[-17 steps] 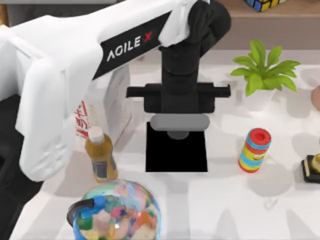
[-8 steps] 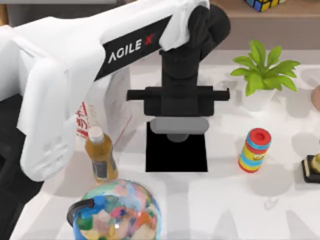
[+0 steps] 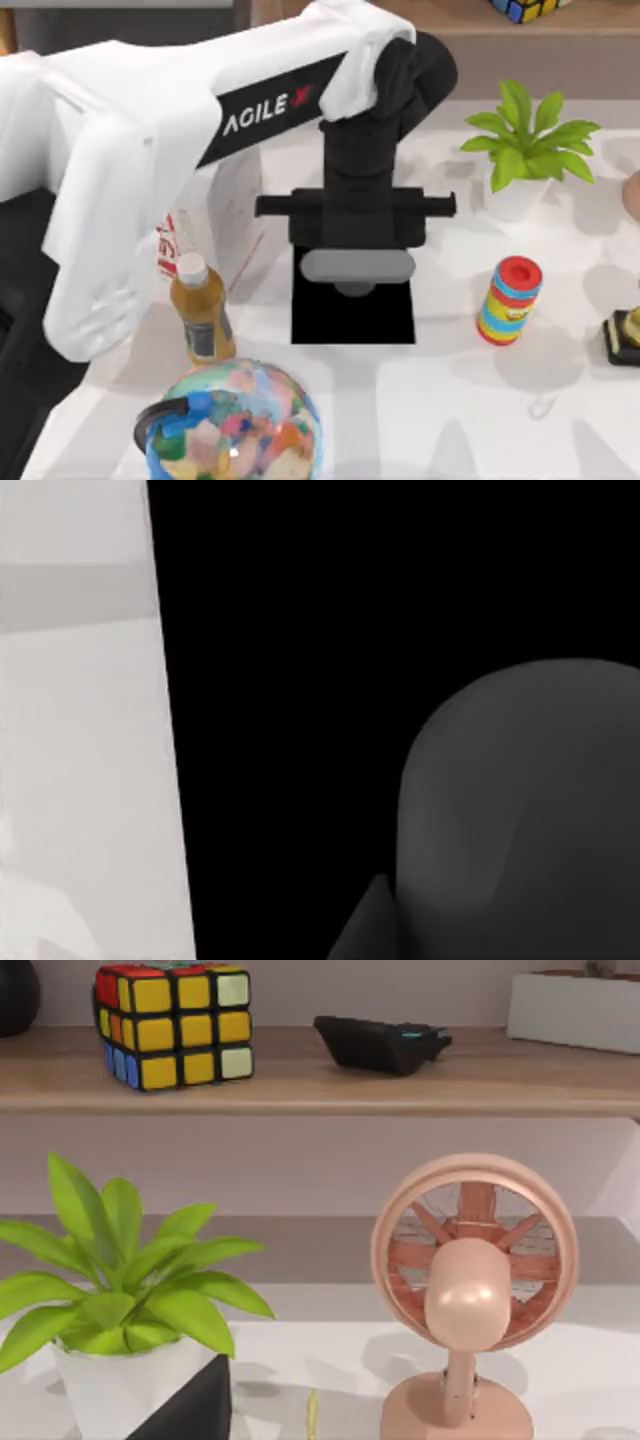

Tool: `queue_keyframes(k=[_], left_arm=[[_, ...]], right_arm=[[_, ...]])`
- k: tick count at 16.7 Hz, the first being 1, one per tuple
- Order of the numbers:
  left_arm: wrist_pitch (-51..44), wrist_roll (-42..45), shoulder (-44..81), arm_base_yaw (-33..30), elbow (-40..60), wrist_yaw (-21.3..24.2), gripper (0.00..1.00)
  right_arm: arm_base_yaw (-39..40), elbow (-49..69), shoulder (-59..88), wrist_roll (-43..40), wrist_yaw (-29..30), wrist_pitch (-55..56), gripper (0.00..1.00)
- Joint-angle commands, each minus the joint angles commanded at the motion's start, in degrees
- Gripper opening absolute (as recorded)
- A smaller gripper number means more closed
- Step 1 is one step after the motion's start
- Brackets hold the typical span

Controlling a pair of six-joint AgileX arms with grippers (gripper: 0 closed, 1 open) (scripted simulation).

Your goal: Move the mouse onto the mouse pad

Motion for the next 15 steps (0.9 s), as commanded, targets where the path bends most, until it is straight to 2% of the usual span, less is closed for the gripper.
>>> queue_keyframes(k=[10,15], left_arm=[[3.3,0.13,0.53,-0.07,-2.93,-0.05,0.0],[3.3,0.13,0.53,-0.07,-2.93,-0.05,0.38]], right_arm=[[0.0,0.0,0.0,0.0,0.0,0.0,1.0],[0.0,0.0,0.0,0.0,0.0,0.0,1.0]])
